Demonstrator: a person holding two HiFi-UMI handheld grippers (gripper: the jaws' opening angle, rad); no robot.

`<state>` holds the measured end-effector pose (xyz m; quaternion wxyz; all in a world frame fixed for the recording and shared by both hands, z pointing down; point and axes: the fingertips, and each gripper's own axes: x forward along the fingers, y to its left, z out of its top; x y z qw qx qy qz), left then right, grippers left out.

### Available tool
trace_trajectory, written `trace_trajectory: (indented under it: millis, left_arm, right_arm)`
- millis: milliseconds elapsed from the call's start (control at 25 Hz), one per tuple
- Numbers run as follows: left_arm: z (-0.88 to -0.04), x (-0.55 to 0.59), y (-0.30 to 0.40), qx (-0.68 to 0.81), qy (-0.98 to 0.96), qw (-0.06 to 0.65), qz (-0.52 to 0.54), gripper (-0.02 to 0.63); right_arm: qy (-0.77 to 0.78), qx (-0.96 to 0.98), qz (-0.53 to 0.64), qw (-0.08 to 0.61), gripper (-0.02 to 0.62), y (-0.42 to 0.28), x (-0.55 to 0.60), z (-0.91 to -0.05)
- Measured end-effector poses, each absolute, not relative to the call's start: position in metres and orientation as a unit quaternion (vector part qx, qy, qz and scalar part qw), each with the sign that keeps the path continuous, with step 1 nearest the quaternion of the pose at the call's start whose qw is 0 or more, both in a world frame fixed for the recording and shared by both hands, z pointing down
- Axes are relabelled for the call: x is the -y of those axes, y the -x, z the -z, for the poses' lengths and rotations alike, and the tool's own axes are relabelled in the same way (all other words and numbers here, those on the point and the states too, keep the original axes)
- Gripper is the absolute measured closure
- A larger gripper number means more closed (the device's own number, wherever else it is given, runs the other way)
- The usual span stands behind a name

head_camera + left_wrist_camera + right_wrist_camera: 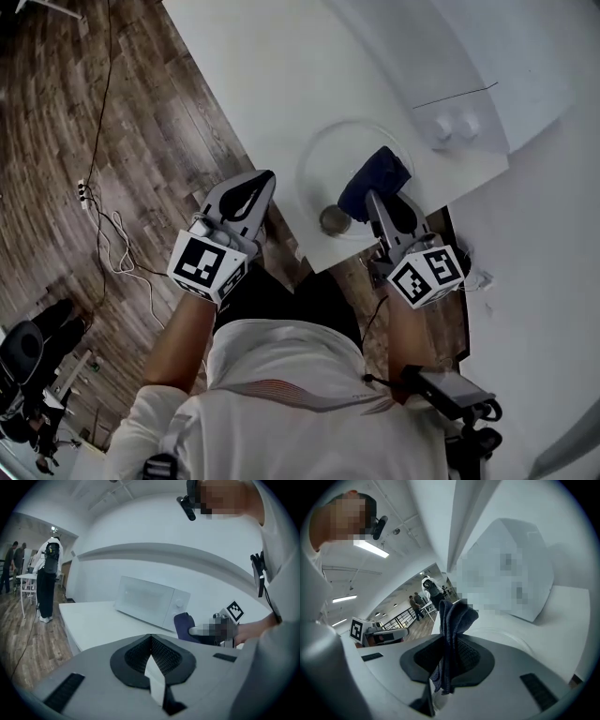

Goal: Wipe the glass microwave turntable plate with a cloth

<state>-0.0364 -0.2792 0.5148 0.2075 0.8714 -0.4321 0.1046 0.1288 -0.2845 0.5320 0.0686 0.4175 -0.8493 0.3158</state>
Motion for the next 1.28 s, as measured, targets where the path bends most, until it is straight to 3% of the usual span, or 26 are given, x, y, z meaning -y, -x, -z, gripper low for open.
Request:
trace_trajectory:
  millis: [480,920,1280]
  left_arm:
    - [-0.532,0.259,0.061,0.452,-0.854,0.234,-0.11,0.595]
    - [-0.53,0.252,0.053,0.441,-0.858,0.243,-0.105,0.595]
    - [-0.528,0.251,0.048,0.432,-0.861,0.247,-0.106,0.595]
  right_arm:
    - [-0.32,0.867,-0.361,0.125,0.534,-0.029,0.311,-0.581]
    - [-0.361,0.831,-0.382,0.181,0.534,-0.038,0.334,-0.61]
    - [-0.388,0.806,-0.408,0.183,0.534,-0.06,0.343,-0.614]
